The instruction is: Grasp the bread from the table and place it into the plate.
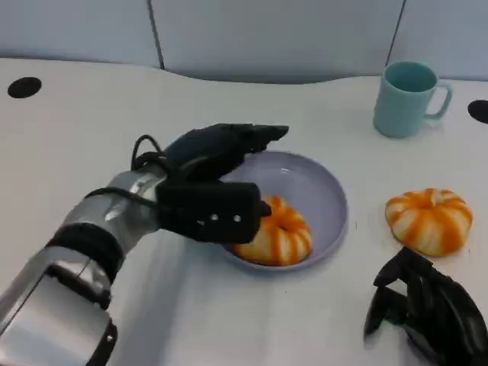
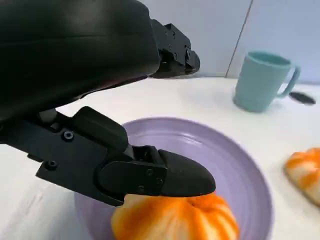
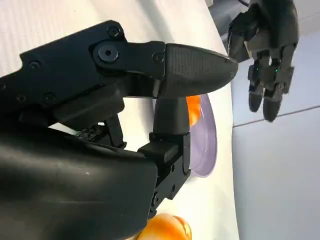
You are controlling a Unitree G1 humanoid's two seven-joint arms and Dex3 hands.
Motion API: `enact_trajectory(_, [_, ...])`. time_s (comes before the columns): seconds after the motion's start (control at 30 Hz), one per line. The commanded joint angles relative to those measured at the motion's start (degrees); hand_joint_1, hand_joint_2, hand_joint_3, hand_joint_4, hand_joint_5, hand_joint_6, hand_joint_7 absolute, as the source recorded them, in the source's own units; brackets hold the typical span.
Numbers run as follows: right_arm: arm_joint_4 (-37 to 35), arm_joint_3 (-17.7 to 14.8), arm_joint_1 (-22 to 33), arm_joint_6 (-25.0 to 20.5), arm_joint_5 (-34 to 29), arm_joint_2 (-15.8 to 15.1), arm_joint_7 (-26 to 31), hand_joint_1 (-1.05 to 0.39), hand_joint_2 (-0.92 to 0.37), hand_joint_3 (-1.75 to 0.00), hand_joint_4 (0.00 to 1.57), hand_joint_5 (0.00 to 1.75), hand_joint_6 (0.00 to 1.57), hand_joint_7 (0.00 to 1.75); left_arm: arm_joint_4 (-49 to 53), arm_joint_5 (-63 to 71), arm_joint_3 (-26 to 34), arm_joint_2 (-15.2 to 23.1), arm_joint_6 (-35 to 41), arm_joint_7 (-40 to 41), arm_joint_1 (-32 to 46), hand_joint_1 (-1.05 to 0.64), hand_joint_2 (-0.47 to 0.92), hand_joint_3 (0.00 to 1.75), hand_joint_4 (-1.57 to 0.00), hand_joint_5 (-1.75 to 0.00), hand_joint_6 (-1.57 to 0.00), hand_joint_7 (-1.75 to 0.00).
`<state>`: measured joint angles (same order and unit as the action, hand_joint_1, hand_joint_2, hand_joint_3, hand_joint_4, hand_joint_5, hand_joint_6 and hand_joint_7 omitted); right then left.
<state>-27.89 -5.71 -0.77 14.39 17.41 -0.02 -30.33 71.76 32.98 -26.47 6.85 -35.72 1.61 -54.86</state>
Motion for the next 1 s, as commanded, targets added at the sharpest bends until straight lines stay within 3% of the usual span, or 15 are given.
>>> enact_trajectory(0.03, [0.1,-0.5,0.4,-1.0,0.2,-0.6,0.6,-0.46,-0.92,-0.58,0.69,1.75,0.41,1.75,-1.0,-5.5,4.2,1.3,-1.9,-5.5,2.9,-0.90,0.92,0.36,-0.06,-0.07,-0.10,-0.01])
enact_trajectory(0.2, [-0.1,-0.5,0.2,-0.8,-0.2,-0.8,0.8,-0.46,-0.92,-0.58,0.69,1.75,0.41,1.75,-4.0,-20.3,14.2,0.8,-5.6,-19.4,9.7,-0.85,0.92,0.31,-0.12,-0.10,-0.14,-0.03])
enact_trajectory(0.33, [0.2,-0.4,0.3,-0.9,-0.4,-0.8,1.3,-0.47,-0.92,-0.57,0.69,1.75,0.41,1.75,-5.8,-24.1,16.8,0.5,-5.1,-24.1,11.3,-0.83,0.92,0.27,-0.15,-0.13,-0.17,-0.04])
enact_trajectory(0.43, [-0.7,-0.4,-0.1,-0.1,-0.2,-0.9,0.5,-0.46,-0.92,-0.59,0.70,1.75,0.41,1.75,-12.3,-38.8,25.1,-2.6,-4.5,-34.0,19.3,-0.86,0.92,0.26,-0.32,-0.22,-0.26,-0.07])
enact_trajectory(0.6, [-0.9,-0.4,-0.2,0.0,-0.2,-0.9,0.4,-0.46,-0.92,-0.59,0.71,1.75,0.42,1.75,-16.3,-42.6,27.2,-3.3,-2.6,-37.7,22.0,-0.87,0.92,0.26,-0.37,-0.25,-0.30,-0.08])
enact_trajectory(0.63, [-0.7,-0.4,-0.2,-0.2,-0.2,-0.8,0.7,-0.46,-0.92,-0.59,0.71,1.75,0.42,1.75,-20.7,-48.9,29.9,-4.9,2.6,-40.2,25.6,-0.87,0.92,0.26,-0.37,-0.25,-0.30,-0.07])
enact_trajectory(0.67, [-0.6,-0.4,-0.2,-0.5,-0.2,-0.7,0.9,-0.47,-0.92,-0.57,0.70,1.75,0.42,1.75,-25.4,-55.0,32.3,-6.4,8.7,-41.9,29.1,-0.77,0.92,0.20,-0.58,-0.37,-0.47,-0.13])
enact_trajectory(0.73, [-0.3,-0.5,-0.2,-1.2,-0.1,-0.6,1.2,-0.48,-0.92,-0.56,0.69,1.75,0.42,1.75,-34.1,-63.7,35.2,-8.1,20.0,-42.7,34.8,-0.69,0.92,0.15,-0.70,-0.55,-0.61,-0.16])
enact_trajectory(0.83, [-0.6,-0.6,-0.3,-1.2,0.5,-0.7,0.3,-0.47,-0.92,-0.56,0.69,1.75,0.41,1.75,-42.1,-66.6,36.1,-8.5,28.0,-39.3,39.6,-0.64,0.92,0.16,-0.62,-0.96,-0.71,-0.17])
enact_trajectory(0.9, [-0.7,-0.6,-0.4,-1.2,0.6,-0.6,0.2,-0.46,-0.92,-0.57,0.69,1.75,0.41,1.75,-46.7,-66.6,36.6,-8.6,31.5,-36.3,42.5,-0.61,0.92,0.16,-0.62,-1.12,-0.77,-0.21])
enact_trajectory(1.0, [-0.7,-0.5,-0.4,-1.0,0.4,-0.6,0.2,-0.46,-0.92,-0.57,0.70,1.75,0.41,1.74,-51.2,-66.0,36.8,-8.9,34.6,-33.7,45.5,-0.58,0.92,0.18,-0.62,-1.20,-0.80,-0.24])
